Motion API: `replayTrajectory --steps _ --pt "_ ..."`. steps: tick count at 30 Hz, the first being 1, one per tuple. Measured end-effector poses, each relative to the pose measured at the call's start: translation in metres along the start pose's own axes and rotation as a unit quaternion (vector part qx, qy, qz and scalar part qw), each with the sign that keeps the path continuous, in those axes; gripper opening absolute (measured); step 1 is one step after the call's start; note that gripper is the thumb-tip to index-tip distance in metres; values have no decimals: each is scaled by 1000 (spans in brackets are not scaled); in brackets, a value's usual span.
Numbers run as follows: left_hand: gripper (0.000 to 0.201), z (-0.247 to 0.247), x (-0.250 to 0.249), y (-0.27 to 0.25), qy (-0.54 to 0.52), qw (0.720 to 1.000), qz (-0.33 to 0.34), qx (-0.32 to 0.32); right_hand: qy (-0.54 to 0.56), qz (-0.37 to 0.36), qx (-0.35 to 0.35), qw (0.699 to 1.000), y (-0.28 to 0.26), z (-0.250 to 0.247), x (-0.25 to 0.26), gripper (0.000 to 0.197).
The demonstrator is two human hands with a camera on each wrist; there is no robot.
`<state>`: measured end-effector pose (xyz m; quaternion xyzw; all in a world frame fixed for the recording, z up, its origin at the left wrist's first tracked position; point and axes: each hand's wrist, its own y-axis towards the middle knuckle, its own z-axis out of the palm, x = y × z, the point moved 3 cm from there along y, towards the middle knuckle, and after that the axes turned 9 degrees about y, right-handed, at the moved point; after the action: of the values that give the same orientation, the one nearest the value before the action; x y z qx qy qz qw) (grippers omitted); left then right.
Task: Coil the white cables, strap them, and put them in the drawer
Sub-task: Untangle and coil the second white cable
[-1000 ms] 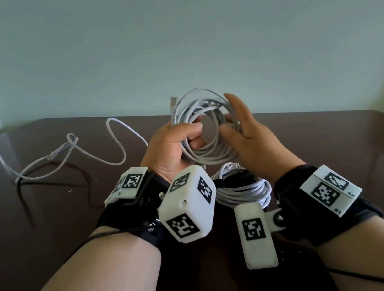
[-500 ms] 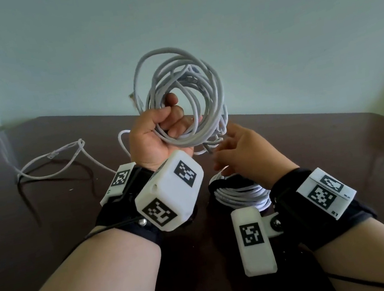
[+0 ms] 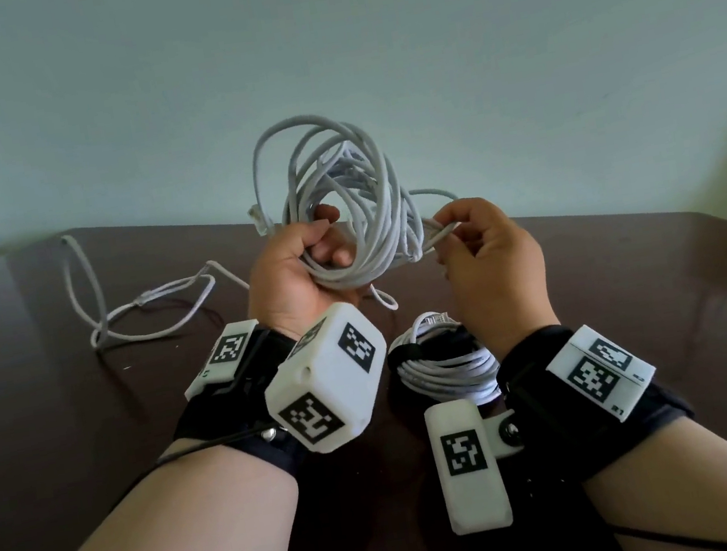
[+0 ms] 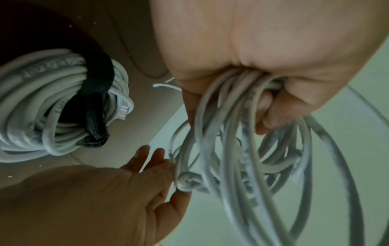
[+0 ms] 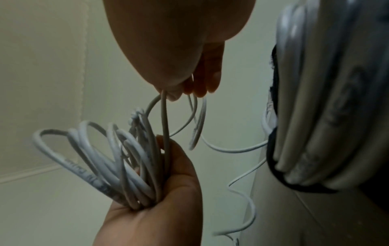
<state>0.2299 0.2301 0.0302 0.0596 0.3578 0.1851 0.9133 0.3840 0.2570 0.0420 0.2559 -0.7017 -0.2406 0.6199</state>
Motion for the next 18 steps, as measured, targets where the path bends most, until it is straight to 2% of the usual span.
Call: replayTrajectory --steps 2,5,8,10,13,15,18 --pt "22 -5 -1 3 16 1000 -8 -2 -2 2 5 1000 -1 0 1 28" --pt "11 -11 -3 5 73 997 -32 20 79 78 36 993 -2 2 1 34" --pt "7 -10 -3 1 95 992 -67 46 195 153 45 968 -4 6 0 18" --pt "11 -8 -3 -2 94 991 -71 61 207 170 22 963 -2 4 -1 7" --pt "23 -2 0 -6 135 986 -61 72 240 209 -27 947 3 -4 -11 26" --pt "27 3 3 -7 133 987 -59 64 278 230 -54 931 4 -6 -14 32" --pt "31 5 4 -5 87 993 -45 64 320 252 -79 910 7 -7 -13 19"
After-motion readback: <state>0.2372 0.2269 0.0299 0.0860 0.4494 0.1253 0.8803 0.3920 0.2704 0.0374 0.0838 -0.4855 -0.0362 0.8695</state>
